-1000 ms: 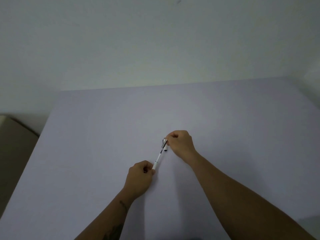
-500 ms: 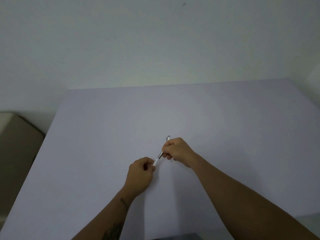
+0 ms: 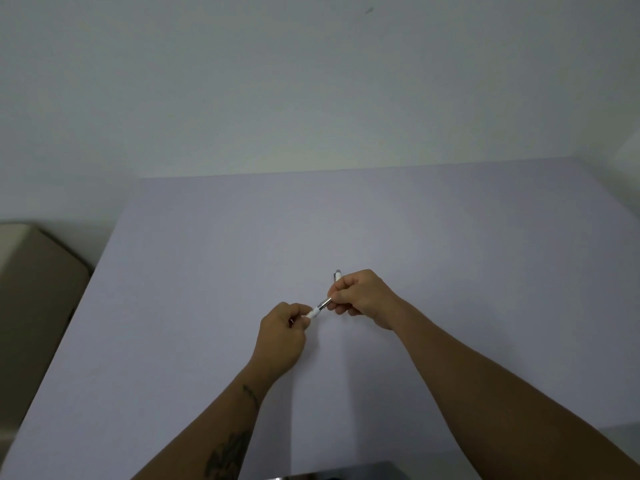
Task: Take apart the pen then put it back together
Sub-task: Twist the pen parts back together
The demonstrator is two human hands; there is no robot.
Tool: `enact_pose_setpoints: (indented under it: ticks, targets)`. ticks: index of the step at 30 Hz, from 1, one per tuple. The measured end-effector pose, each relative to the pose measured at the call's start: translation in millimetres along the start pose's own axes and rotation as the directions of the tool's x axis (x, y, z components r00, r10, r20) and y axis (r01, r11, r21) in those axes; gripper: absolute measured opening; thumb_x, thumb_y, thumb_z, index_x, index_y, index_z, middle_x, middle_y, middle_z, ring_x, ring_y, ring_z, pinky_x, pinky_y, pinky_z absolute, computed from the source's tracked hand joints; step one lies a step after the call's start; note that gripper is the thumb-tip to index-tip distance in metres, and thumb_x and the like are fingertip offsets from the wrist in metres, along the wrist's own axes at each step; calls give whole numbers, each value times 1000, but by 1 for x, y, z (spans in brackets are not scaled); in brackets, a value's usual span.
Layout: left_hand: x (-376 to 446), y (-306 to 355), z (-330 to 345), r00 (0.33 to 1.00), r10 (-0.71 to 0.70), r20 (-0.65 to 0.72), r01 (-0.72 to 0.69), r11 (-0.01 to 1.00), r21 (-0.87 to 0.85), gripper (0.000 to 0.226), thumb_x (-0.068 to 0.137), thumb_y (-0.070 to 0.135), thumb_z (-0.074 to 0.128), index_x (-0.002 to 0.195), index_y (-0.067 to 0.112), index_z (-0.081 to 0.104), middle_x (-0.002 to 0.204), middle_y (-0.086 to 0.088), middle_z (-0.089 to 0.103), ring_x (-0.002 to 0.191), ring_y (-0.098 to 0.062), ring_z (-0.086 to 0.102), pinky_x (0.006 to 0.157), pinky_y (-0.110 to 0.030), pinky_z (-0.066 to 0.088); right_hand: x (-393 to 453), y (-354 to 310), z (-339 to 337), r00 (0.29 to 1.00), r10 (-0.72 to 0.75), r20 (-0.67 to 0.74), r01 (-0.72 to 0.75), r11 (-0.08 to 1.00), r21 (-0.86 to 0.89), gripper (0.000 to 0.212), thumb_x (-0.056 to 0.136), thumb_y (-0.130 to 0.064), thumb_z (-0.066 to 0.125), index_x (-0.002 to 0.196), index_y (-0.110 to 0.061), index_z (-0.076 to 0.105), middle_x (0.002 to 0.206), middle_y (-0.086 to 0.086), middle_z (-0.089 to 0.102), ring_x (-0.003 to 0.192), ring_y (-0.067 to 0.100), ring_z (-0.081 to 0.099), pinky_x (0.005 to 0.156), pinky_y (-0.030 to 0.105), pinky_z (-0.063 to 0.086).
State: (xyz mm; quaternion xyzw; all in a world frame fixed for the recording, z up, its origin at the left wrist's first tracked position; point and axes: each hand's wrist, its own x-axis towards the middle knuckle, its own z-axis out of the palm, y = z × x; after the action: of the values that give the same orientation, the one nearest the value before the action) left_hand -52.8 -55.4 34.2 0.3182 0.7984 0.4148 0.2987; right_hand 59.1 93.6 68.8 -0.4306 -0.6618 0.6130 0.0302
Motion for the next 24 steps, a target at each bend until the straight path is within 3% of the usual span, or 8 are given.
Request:
enact_pose_setpoints:
  ticks: [7,11,14,17,19,21,24]
  targets:
    - [3,5,-1,997,-11,82,9,1000,15,26,97,9,48,100,18,72,77,6,55,62,-9,44,58,-22,35,-2,3,3,993,-101,-59,93,988,-122,13,86,-4,63,80,-11,73,74,6,78,62,11,68,60,25,51]
    - [3,9,1,999,-4,45,3,1000,5,21,95,9,53,98,17,71,81,4,58,66,-10,49,60,-21,37,0,0,1,987,-130,-91,103,962,-253,24,89,-23,63,69,-11,68,66,3,73,57,11,64,62,31,55]
    - [2,11,3,1000,-9,10,9,1000,-3,18,93,8,56,94,19,70,84,0,60,68,-10,50,61,-20,39,0,2,2,988,-123,-92,92,954,-285,34,89,-33,63,67,-7,64,62,-1,67,49,4,57,55,25,47]
    - [1,8,3,1000,-21,13,21,1000,-4,17,92,8,57,93,18,70,82,0,61,67,-11,51,61,-21,40,-1,1,0,996,-60,-63,43,971,-235,35,88,-39,65,67,-11,66,66,-2,69,55,7,59,59,25,47]
    - [-1,4,3,999,-35,24,35,999,-10,16,91,8,58,92,17,71,80,1,61,67,-11,51,61,-21,40,-3,-2,-4,999,-24,-46,17,987,-158,24,85,-40,68,78,-17,72,74,1,71,63,12,61,60,25,47]
    - [-2,1,4,998,-53,36,53,998,-24,17,91,8,58,91,18,72,75,4,61,63,-10,50,59,-21,39,-4,-4,-7,999,28,-19,-28,1000,-2,14,85,-26,71,97,-20,75,84,2,73,70,14,63,61,26,48]
    - [-2,2,5,996,-50,71,52,998,-33,18,92,10,58,89,19,73,70,5,61,61,-10,49,59,-21,39,-5,-4,-6,991,93,97,-112,972,205,23,88,-7,65,106,-17,77,93,3,73,78,16,64,66,27,50]
